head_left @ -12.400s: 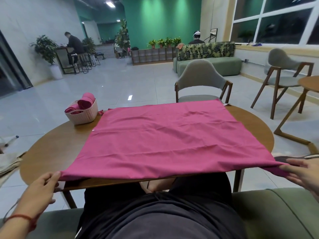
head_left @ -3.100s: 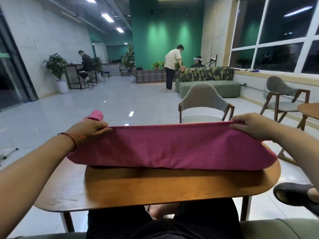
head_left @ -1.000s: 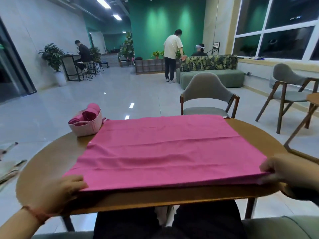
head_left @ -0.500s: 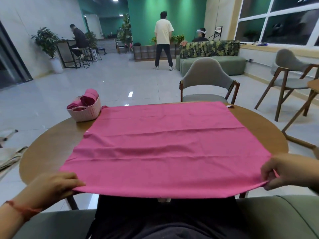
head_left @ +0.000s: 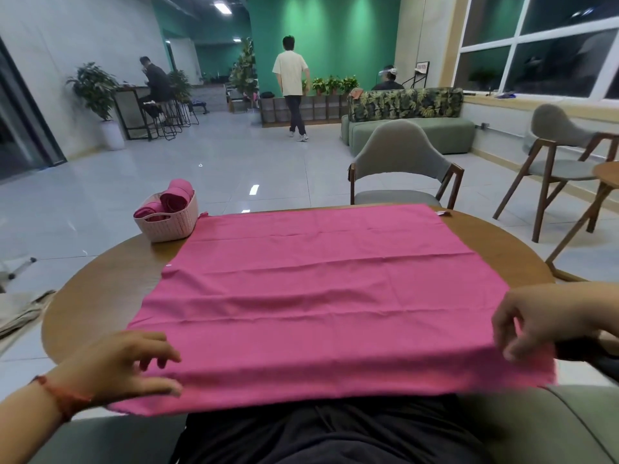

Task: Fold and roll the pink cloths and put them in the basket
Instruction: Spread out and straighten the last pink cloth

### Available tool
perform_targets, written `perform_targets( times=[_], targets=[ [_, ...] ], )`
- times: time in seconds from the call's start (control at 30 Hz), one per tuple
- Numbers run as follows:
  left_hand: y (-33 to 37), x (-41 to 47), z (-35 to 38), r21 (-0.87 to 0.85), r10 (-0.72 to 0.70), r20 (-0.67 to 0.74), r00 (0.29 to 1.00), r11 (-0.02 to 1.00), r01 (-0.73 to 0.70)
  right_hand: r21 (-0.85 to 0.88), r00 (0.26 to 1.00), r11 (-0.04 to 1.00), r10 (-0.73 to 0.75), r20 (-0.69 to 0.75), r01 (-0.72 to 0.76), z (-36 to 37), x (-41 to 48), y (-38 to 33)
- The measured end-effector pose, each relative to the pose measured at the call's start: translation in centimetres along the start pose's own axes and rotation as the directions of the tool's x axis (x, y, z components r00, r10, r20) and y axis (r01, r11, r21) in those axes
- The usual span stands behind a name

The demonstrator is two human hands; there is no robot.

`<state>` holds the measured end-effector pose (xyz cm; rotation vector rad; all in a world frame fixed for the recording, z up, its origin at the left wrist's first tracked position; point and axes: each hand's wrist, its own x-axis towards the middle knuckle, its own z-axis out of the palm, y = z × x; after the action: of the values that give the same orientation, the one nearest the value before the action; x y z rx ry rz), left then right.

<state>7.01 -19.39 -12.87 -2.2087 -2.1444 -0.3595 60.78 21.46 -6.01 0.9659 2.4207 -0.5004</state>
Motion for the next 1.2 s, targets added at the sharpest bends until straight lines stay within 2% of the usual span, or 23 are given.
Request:
perform_targets(
  times=[0.07,0.2,0.3,0.43,0.67,0.83,0.93,1.1,1.2],
  targets=[
    [0.0,1.8,-0.1,-0.018,-0.002,0.0,1.0,1.0,0.002,-0.032,0.998,0.999,-0.016,-0.055,0.014,-0.7,0.7,-1.0],
    [-0.7,7.1,0.4,-0.053,0.047,-0.013,0.999,0.997,-0.048,-0.067,0.997,0.996,-0.055,-0.05,0.051,-2.7,3.1,-2.7],
    [-1.7,11.8,0.0,-0.026,0.091,-0.041,0.995,0.995,-0.092,-0.079,0.994,0.995,-0.072,-0.082,0.065,-5.3,5.7,-4.0],
    [-5.0,18.6,-0.4,0.013,0.081,-0.061,0.995,0.997,-0.08,-0.067,0.986,0.996,-0.066,-0.155,0.056,-8.9,11.1,-4.5],
    [-13.2,29.0,0.4,0.093,-0.187,-0.112,0.976,0.976,0.197,-0.137,0.912,0.99,-0.029,-0.408,-0.03,-13.3,19.9,-4.1],
    [-18.4,35.3,2.2,0.089,-0.348,-0.079,0.934,0.931,0.354,-0.086,0.87,0.996,-0.026,-0.493,-0.019,-15.9,27.7,-2.0],
    [-20.9,38.2,3.5,0.1,-0.385,-0.037,0.922,0.917,0.387,-0.07,0.838,0.997,-0.023,-0.546,-0.019,-17.2,31.6,-1.3],
    [-24.3,42.2,6.0,0.107,-0.412,0.11,0.904,0.91,0.401,0.043,0.791,0.996,-0.037,-0.611,0.08,-19.0,38.9,-1.0],
    [-26.4,43.5,7.3,0.093,-0.423,0.168,0.891,0.906,0.412,0.054,0.794,0.996,-0.019,-0.607,0.066,-19.5,42.9,-0.9]
  ],
)
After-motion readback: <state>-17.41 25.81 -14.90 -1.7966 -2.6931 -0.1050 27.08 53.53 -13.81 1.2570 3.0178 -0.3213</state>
